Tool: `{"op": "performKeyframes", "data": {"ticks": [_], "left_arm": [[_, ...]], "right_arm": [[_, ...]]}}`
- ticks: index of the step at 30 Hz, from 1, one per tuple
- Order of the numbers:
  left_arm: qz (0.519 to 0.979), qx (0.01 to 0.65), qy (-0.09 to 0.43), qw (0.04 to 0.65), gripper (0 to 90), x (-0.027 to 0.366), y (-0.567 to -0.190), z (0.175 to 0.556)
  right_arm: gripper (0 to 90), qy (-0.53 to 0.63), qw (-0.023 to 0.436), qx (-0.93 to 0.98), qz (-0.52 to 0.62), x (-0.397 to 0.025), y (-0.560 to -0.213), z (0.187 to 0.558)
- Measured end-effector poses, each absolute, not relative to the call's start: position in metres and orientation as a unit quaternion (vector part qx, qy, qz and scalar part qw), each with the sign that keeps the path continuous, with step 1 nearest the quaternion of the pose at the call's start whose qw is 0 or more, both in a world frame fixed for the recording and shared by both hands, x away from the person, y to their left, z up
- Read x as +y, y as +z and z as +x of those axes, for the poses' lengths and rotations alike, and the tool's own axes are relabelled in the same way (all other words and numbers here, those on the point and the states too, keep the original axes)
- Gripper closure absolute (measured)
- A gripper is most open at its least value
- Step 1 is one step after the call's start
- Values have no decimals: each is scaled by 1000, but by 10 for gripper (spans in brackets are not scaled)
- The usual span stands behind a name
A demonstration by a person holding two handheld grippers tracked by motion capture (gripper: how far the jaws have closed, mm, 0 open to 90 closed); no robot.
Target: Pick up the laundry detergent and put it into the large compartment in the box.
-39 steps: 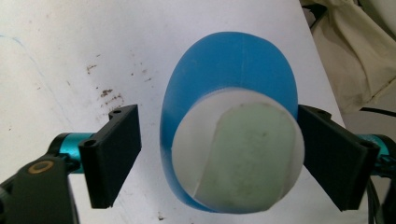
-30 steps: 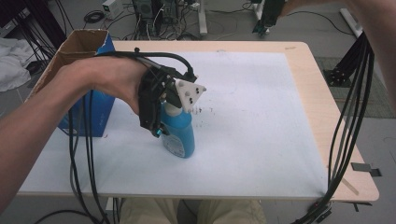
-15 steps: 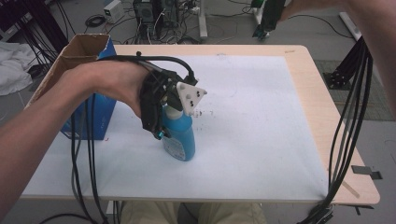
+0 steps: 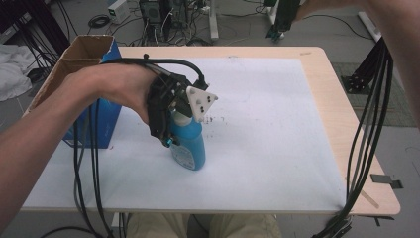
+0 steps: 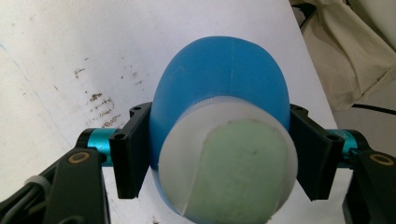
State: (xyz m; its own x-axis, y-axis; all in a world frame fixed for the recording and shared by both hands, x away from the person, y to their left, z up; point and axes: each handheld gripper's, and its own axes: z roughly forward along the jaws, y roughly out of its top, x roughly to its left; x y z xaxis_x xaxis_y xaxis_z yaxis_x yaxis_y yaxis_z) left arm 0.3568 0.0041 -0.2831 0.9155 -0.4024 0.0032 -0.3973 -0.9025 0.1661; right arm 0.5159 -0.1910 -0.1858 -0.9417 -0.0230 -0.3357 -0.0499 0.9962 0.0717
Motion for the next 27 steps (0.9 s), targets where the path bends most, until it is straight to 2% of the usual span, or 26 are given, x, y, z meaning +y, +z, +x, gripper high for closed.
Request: {"op": "performKeyframes", "data": {"ticks": [18, 27], "left_arm": [[974, -210, -19, 88, 370, 3, -284, 359], [977, -199, -16, 69, 375, 1, -282, 358]], "right_arm": [[122, 39, 170, 985, -16, -194, -185, 517], [123, 31, 172, 984, -17, -194, -186, 516]]}}
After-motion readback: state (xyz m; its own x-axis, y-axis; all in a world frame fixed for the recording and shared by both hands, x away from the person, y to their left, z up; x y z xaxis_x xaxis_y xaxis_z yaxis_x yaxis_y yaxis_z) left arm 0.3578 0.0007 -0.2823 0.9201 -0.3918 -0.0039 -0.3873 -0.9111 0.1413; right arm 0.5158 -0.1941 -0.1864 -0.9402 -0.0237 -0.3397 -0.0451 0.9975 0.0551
